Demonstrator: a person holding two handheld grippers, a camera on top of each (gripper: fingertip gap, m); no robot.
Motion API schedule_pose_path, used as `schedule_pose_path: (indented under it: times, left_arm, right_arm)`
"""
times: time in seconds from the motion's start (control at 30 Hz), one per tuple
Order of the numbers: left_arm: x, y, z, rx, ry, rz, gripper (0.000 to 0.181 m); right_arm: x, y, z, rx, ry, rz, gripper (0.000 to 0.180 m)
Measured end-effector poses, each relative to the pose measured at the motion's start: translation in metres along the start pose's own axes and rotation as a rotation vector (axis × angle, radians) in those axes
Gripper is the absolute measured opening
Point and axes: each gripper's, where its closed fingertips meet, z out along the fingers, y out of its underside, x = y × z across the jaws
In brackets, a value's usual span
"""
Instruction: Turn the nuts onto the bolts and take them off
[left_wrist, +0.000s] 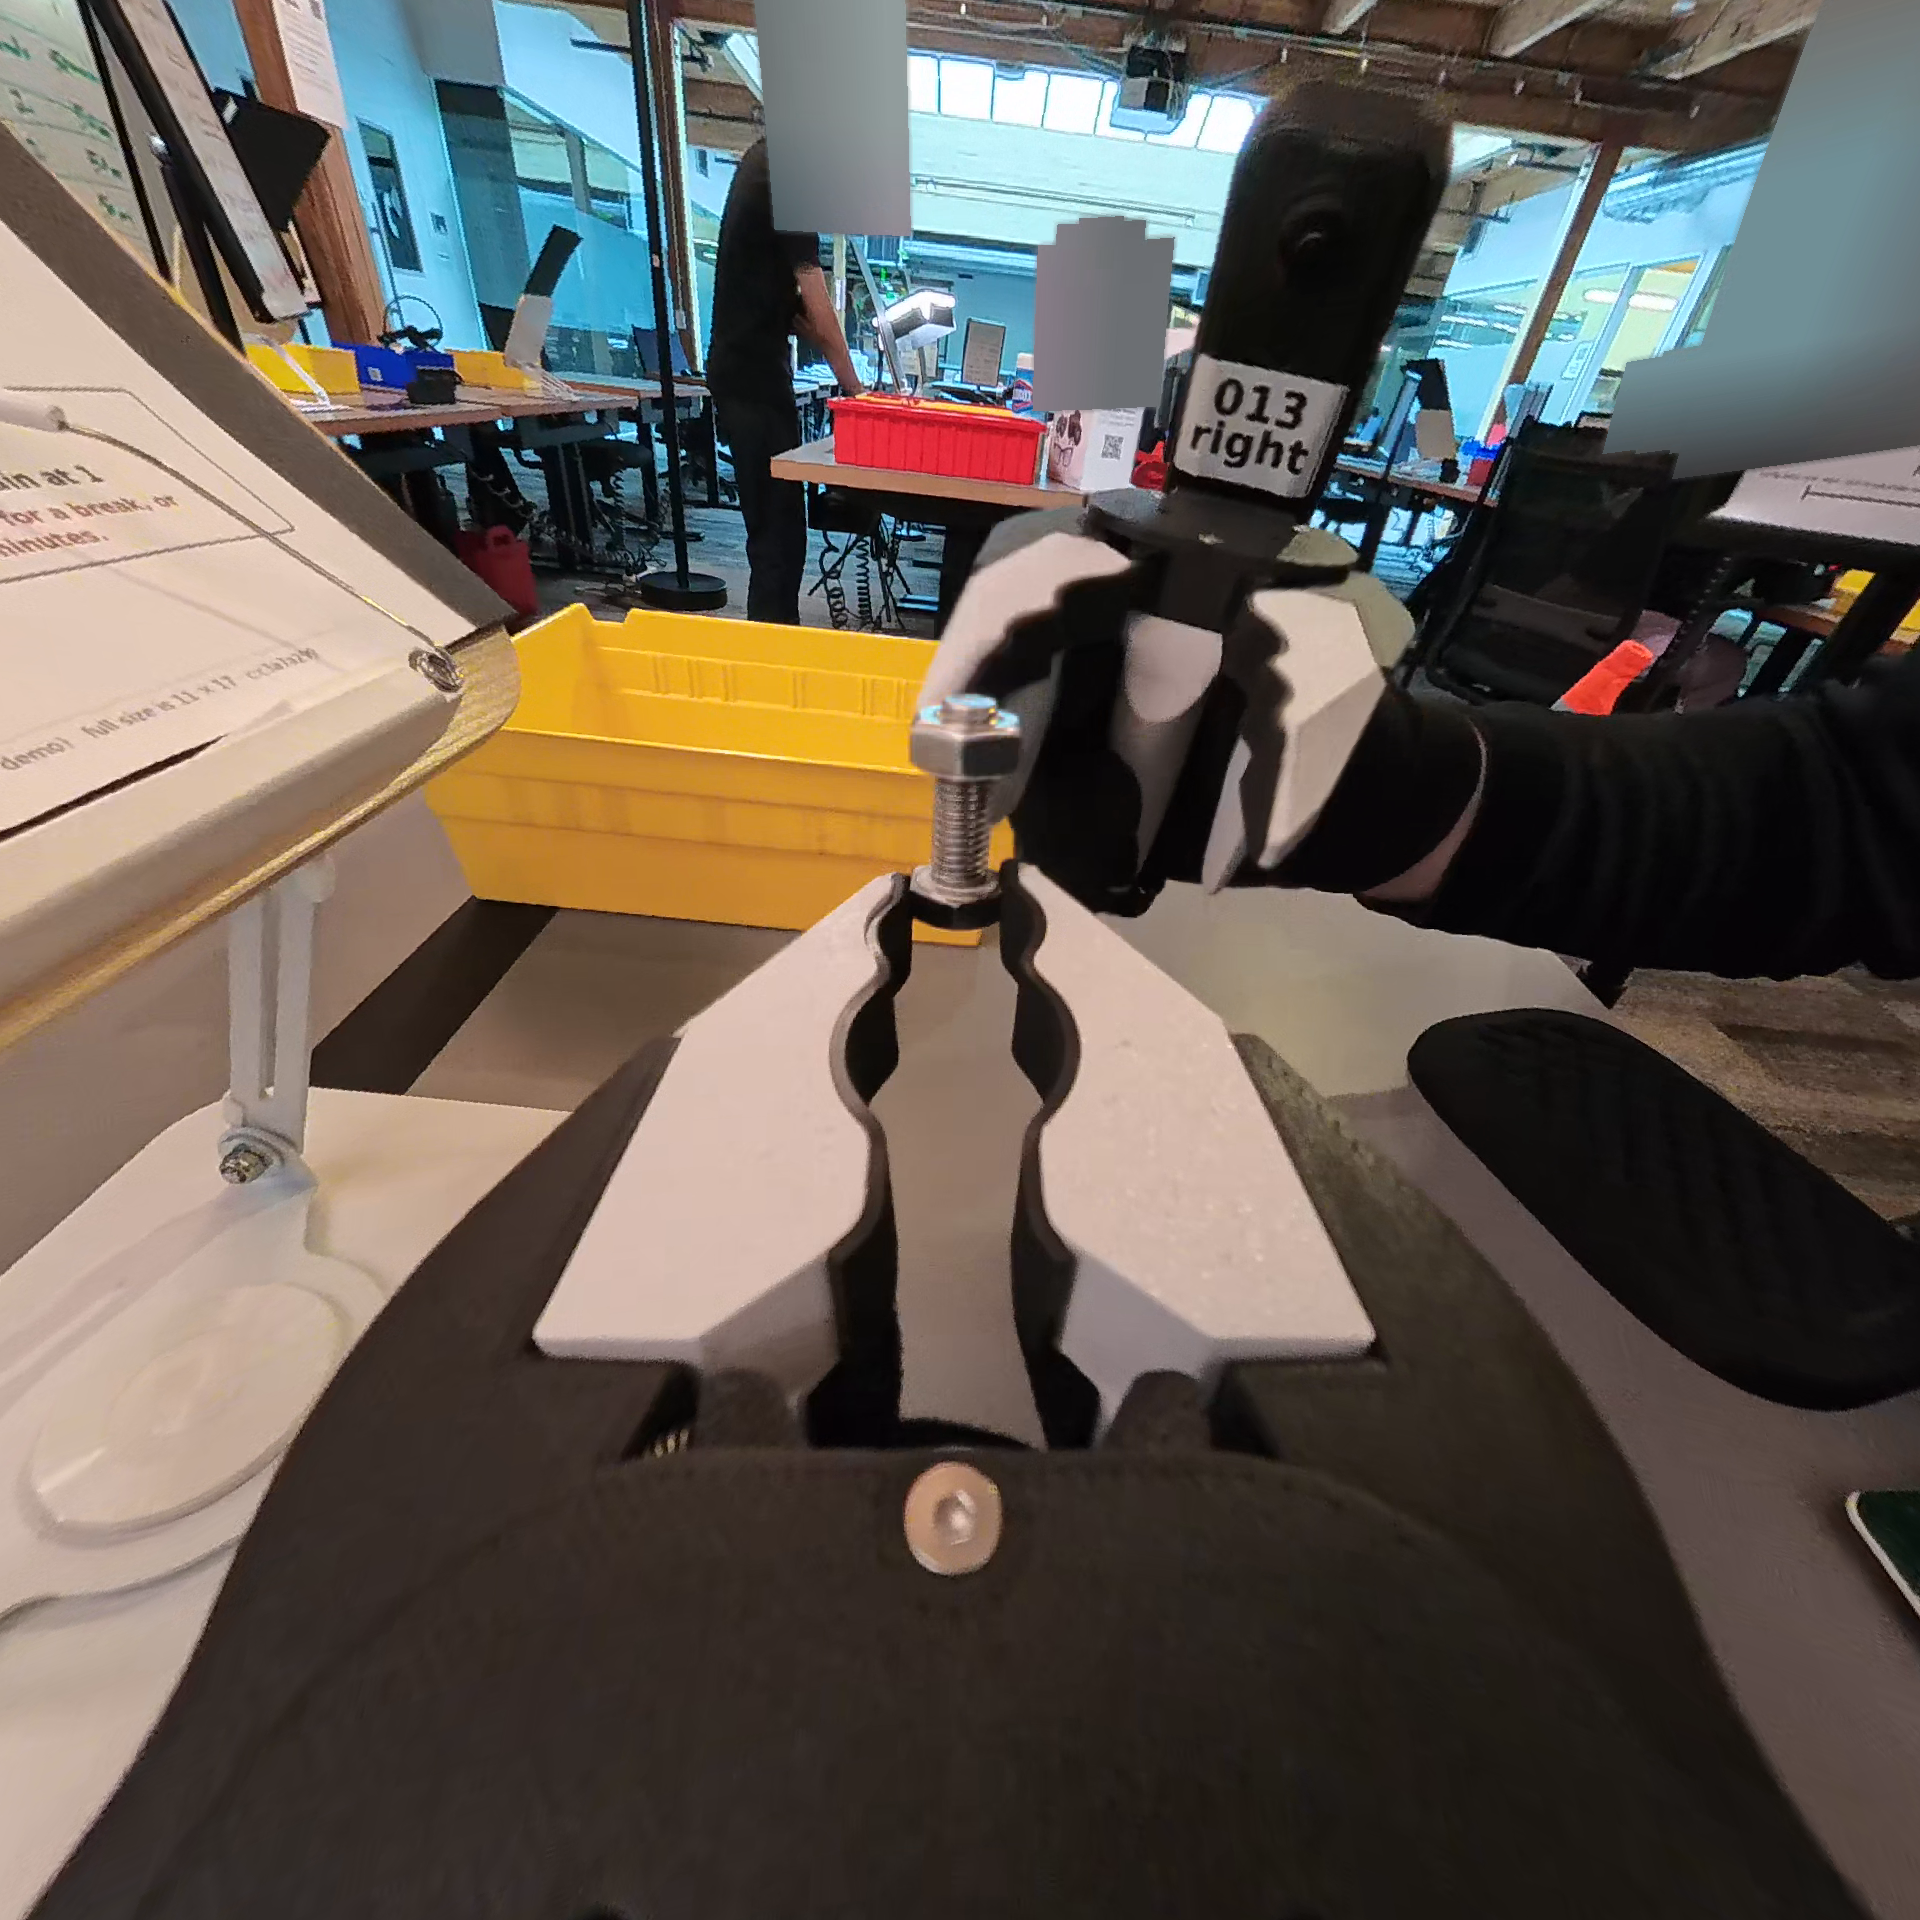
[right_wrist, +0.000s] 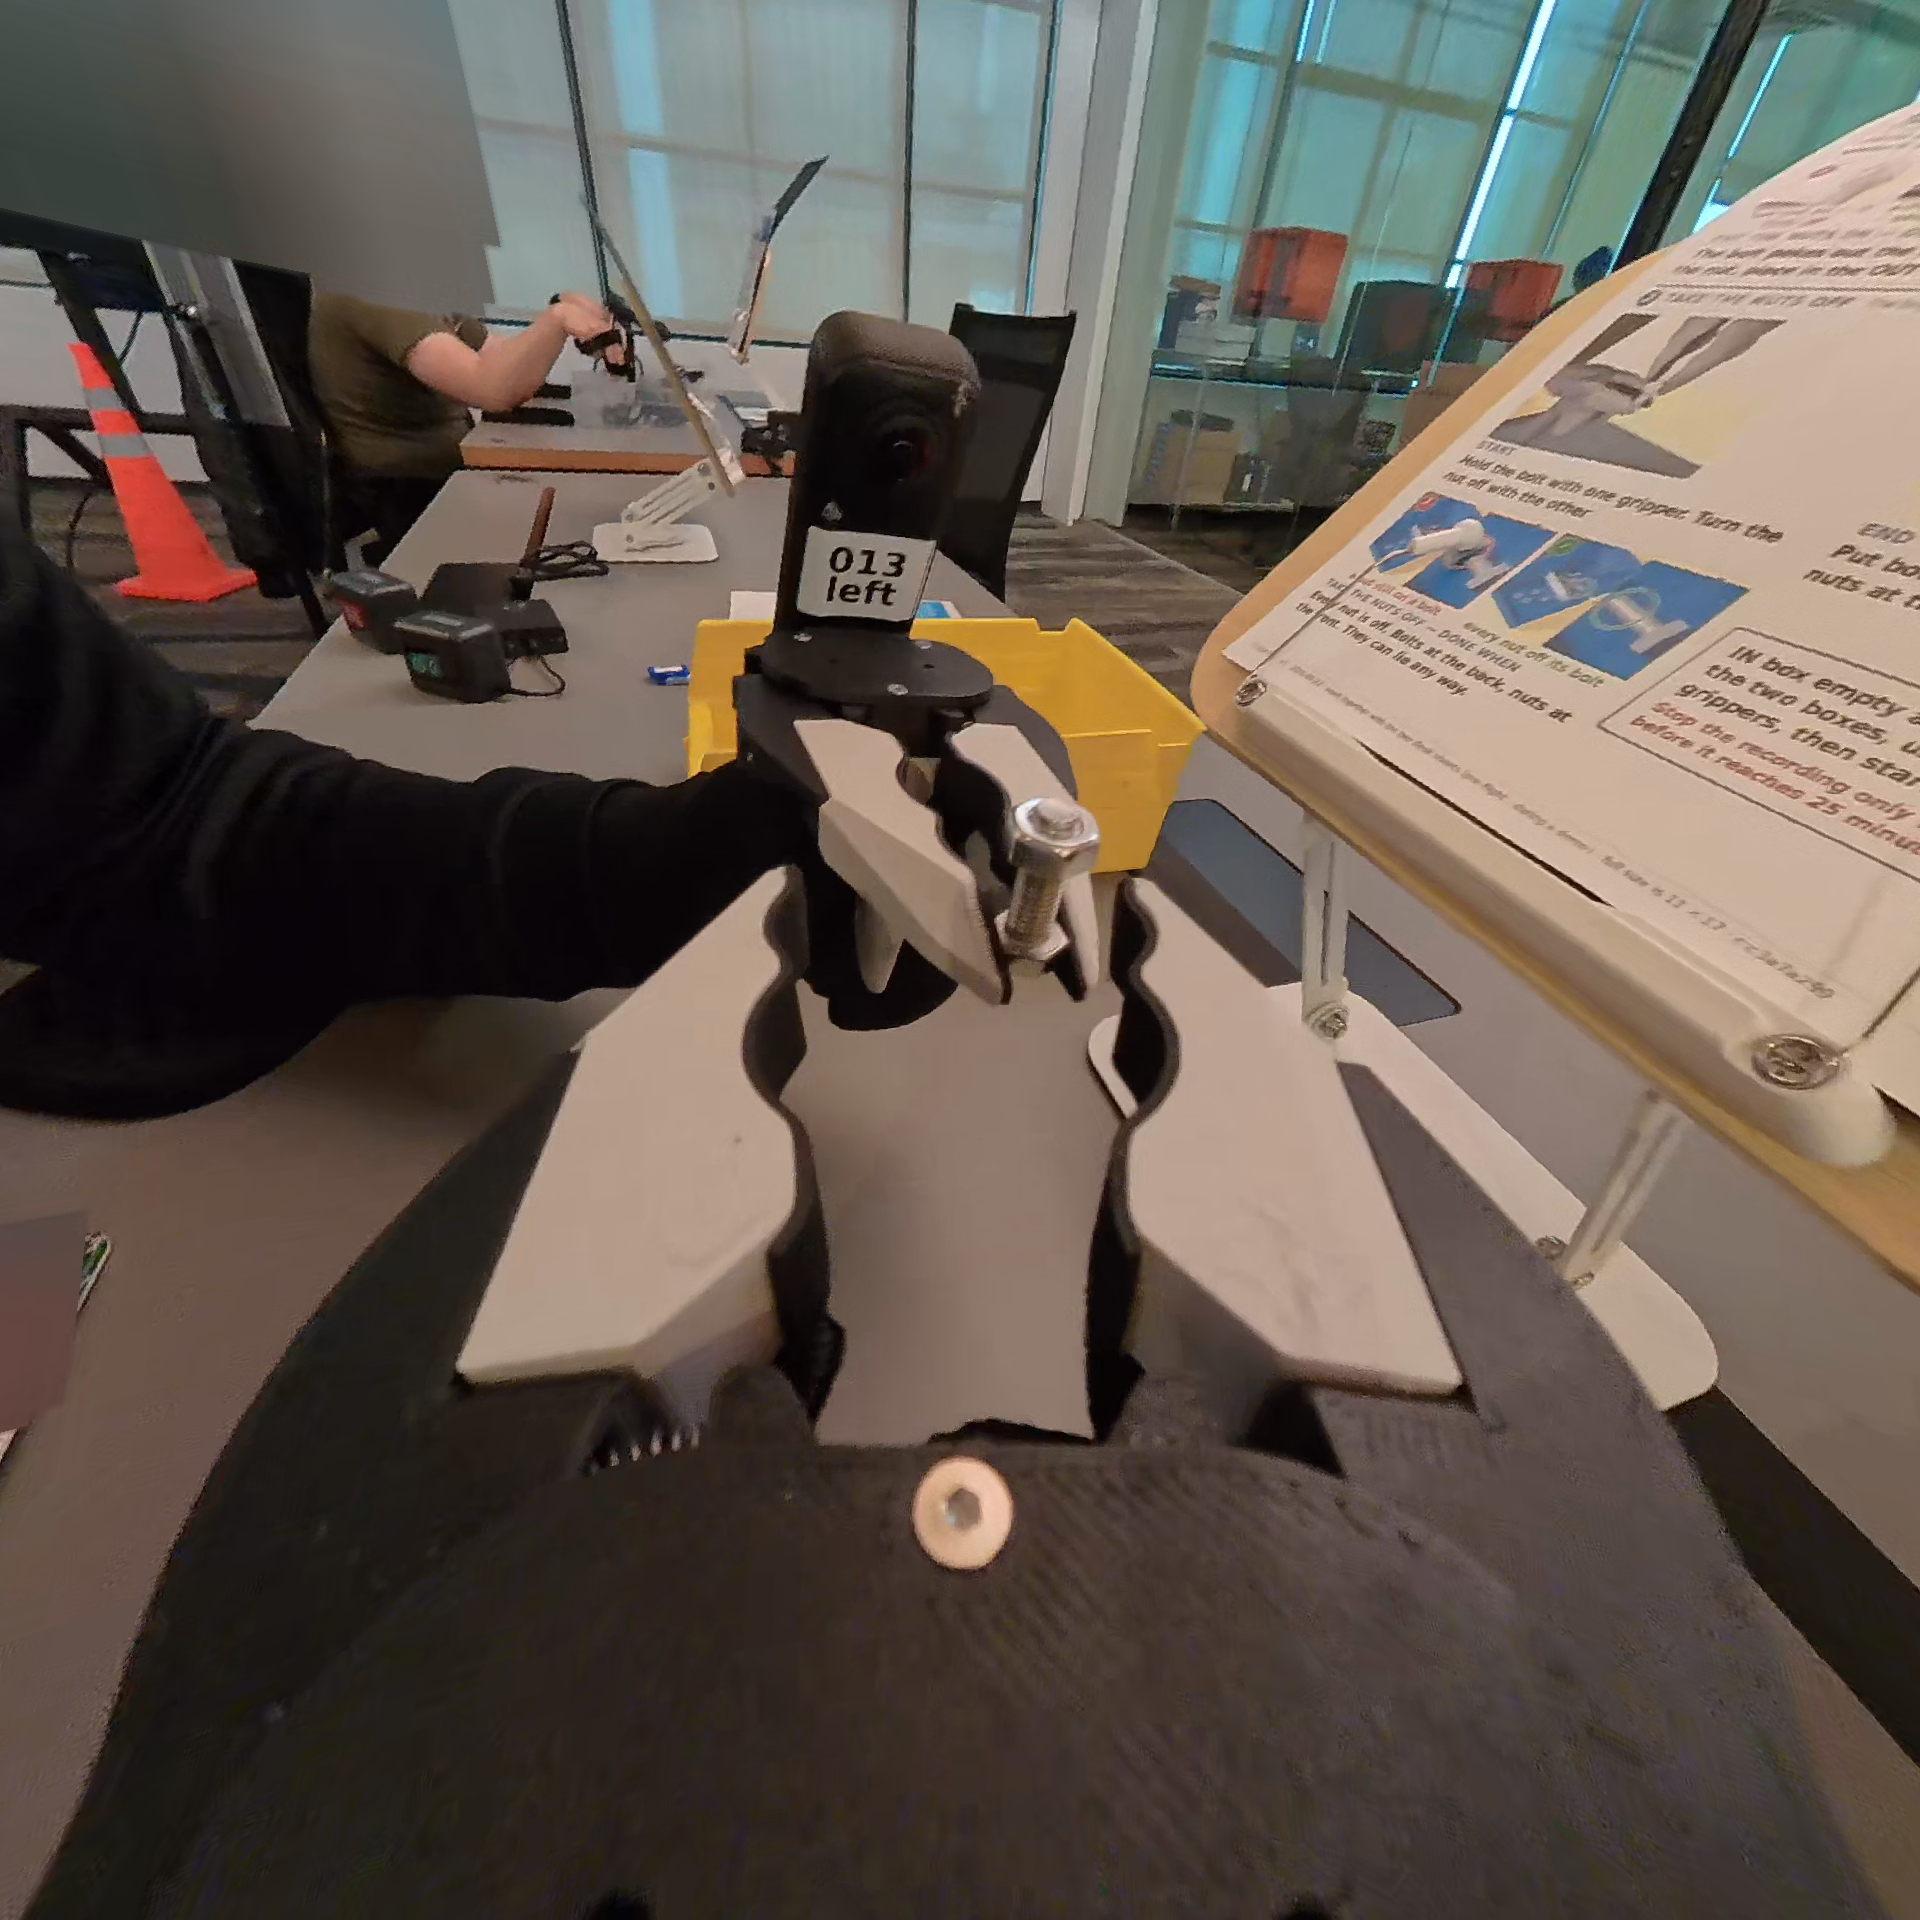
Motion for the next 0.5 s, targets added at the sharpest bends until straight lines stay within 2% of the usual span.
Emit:
schedule_pose_path:
  times: [0.1, 0.13, 0.33, 0.4, 0.5]
  left_arm:
    - [0.003, 0.002, 0.004, -0.005, 0.015, -0.006, 0.015]
    - [0.005, 0.004, 0.006, -0.015, 0.019, -0.004, 0.015]
    - [0.003, 0.006, 0.005, -0.019, 0.012, -0.007, 0.015]
    - [-0.002, 0.004, 0.001, -0.008, -0.003, -0.011, 0.015]
    - [-0.009, 0.000, -0.006, 0.012, -0.027, -0.026, 0.015]
  right_arm:
    - [0.008, -0.001, 0.005, -0.003, 0.033, 0.002, 0.077]
    - [0.008, 0.000, 0.009, -0.007, 0.029, 0.002, 0.078]
    - [-0.004, 0.005, 0.028, -0.025, -0.041, -0.018, 0.071]
    - [-0.005, 0.005, 0.024, -0.021, -0.031, -0.016, 0.073]
    - [-0.011, 0.004, 0.006, -0.007, -0.046, -0.009, 0.067]
